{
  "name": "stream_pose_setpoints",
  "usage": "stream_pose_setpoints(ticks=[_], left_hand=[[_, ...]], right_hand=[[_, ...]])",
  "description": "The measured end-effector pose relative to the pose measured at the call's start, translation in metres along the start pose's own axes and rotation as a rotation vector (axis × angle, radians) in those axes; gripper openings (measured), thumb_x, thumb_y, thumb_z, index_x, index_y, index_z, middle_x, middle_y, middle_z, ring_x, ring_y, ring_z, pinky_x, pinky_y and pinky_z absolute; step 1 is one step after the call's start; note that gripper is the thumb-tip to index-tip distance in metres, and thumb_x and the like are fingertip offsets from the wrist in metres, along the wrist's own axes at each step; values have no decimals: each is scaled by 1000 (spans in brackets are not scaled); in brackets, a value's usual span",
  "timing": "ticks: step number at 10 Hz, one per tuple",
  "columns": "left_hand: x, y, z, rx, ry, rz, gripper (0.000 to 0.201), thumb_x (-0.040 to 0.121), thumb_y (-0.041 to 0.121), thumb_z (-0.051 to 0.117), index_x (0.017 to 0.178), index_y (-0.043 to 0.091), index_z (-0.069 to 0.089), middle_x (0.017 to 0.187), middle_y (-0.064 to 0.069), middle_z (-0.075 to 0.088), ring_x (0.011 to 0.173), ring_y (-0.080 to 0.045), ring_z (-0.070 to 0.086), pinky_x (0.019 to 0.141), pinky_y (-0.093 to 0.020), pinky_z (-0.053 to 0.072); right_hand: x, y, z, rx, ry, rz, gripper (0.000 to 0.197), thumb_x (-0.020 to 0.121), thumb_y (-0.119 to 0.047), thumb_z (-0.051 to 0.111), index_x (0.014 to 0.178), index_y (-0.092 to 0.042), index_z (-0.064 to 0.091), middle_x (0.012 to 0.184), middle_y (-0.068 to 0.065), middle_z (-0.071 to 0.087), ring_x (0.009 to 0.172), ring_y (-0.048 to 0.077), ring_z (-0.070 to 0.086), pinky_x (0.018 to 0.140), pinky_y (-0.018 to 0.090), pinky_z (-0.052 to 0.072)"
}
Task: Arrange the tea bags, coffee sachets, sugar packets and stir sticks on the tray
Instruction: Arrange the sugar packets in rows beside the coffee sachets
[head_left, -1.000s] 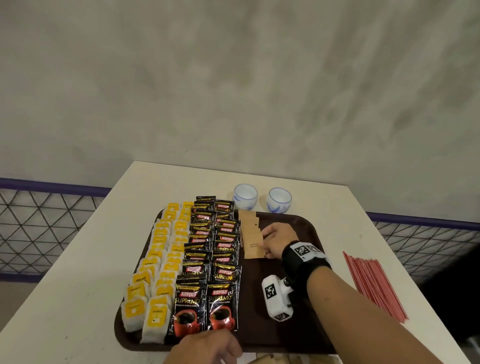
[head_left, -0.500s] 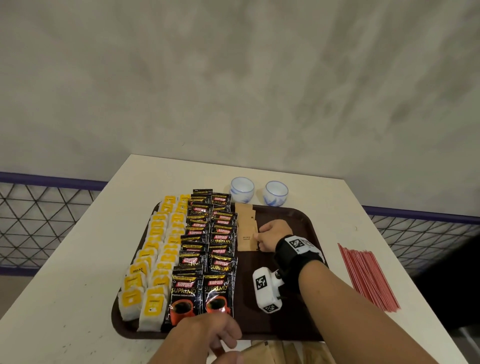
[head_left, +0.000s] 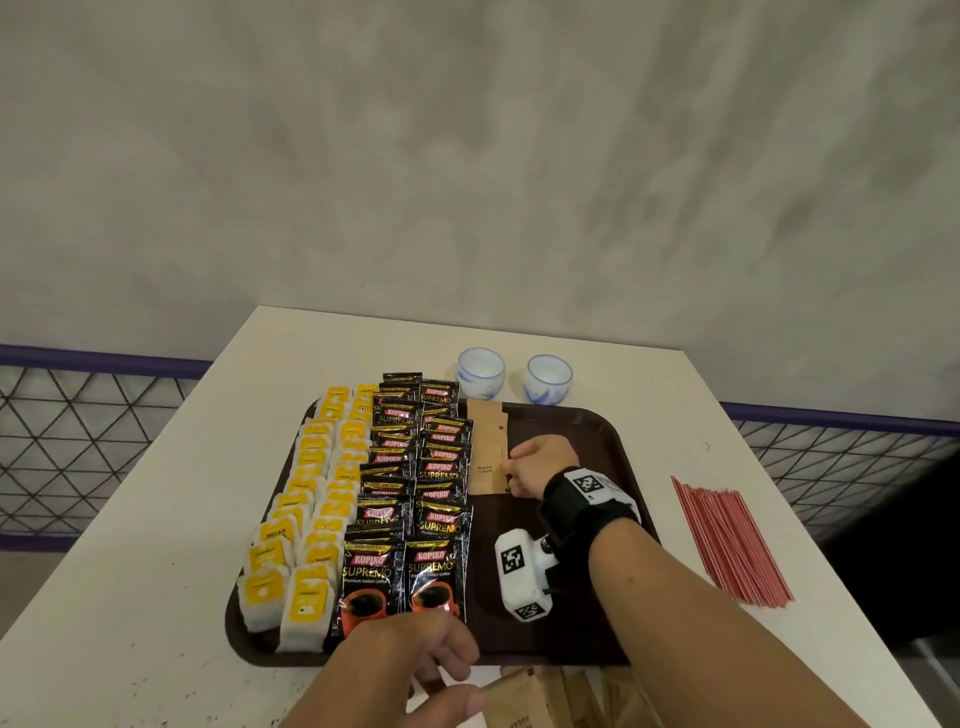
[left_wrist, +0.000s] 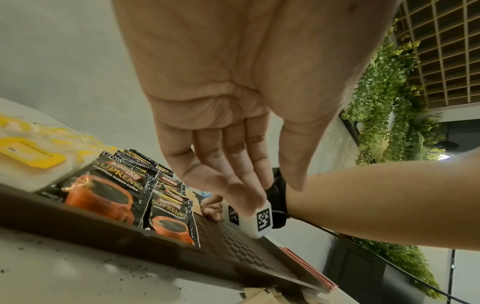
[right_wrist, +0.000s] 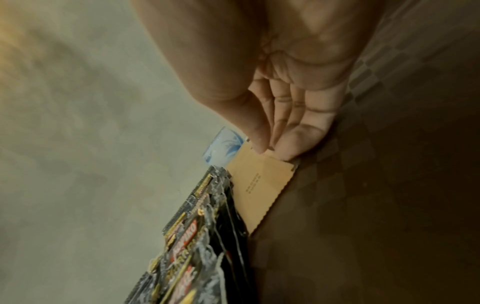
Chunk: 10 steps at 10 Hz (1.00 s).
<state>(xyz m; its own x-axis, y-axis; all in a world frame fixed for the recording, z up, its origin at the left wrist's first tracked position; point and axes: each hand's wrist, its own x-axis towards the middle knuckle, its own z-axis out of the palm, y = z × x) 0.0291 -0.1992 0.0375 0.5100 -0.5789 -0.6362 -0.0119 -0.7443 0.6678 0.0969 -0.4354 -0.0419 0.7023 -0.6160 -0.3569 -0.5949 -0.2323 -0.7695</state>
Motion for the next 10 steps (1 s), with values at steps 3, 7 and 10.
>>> stream_pose_setpoints(ticks=[3, 7, 10], left_hand=[[-8, -11, 52, 600, 117, 315, 56, 72, 55, 67, 119, 32, 48, 116, 10, 61, 105, -12, 59, 89, -30, 50], [8, -19, 88, 766, 96, 257, 55, 74, 37, 72, 117, 16, 47, 114, -1, 58, 105, -27, 58, 85, -35, 47], [16, -40, 74, 343, 162, 510, 7, 81, 28, 63, 77, 25, 58, 82, 11, 52, 74, -6, 53, 64, -17, 41]], right_hand=[[-126, -1, -68, -456, -166, -440, 11, 82, -33, 72, 87, -29, 63, 78, -9, 61, 67, 4, 56, 68, 21, 46], [-248, 118, -72, -956, -370, -357, 64, 84, -53, 58, 141, -38, 33, 144, -14, 34, 129, 13, 37, 109, 31, 32], [-243, 109, -40, -681, -262, -265, 43, 78, -35, 68, 118, -33, 50, 112, -20, 40, 108, 9, 37, 91, 21, 36]])
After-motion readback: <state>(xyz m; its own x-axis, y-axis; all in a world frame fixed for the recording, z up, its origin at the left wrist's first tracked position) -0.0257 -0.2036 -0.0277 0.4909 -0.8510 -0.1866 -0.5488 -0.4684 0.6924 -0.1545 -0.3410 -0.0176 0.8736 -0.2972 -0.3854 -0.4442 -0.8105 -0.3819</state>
